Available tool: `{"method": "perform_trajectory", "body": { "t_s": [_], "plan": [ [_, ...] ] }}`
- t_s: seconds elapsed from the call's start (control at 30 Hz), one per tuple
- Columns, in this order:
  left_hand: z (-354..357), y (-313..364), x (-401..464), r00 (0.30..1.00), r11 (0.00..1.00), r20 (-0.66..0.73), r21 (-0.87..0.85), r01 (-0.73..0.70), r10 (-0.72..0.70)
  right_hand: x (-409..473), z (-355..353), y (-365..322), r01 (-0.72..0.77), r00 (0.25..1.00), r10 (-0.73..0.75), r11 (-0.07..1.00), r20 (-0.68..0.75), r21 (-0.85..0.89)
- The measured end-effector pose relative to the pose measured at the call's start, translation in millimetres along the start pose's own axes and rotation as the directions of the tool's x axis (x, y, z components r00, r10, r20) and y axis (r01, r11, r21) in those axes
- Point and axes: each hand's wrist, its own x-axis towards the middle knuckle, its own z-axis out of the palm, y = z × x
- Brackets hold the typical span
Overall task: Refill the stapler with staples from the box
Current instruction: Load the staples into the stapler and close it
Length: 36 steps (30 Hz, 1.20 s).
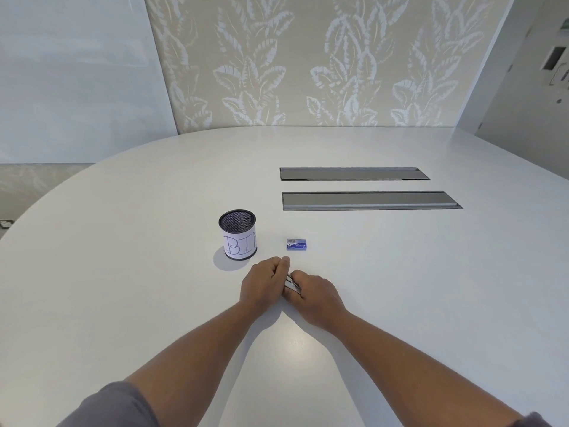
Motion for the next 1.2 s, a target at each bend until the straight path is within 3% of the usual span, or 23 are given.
{"method": "perform_trajectory", "body": {
  "t_s": [1.2],
  "plan": [
    [3.7, 0.9, -4.1, 1.0, 1.0, -0.022, 0.02, 0.005, -0.004, -0.9, 2.9, 3.3, 0.035, 0.999, -0.035, 0.999, 0.009, -0.011]
  ]
}}
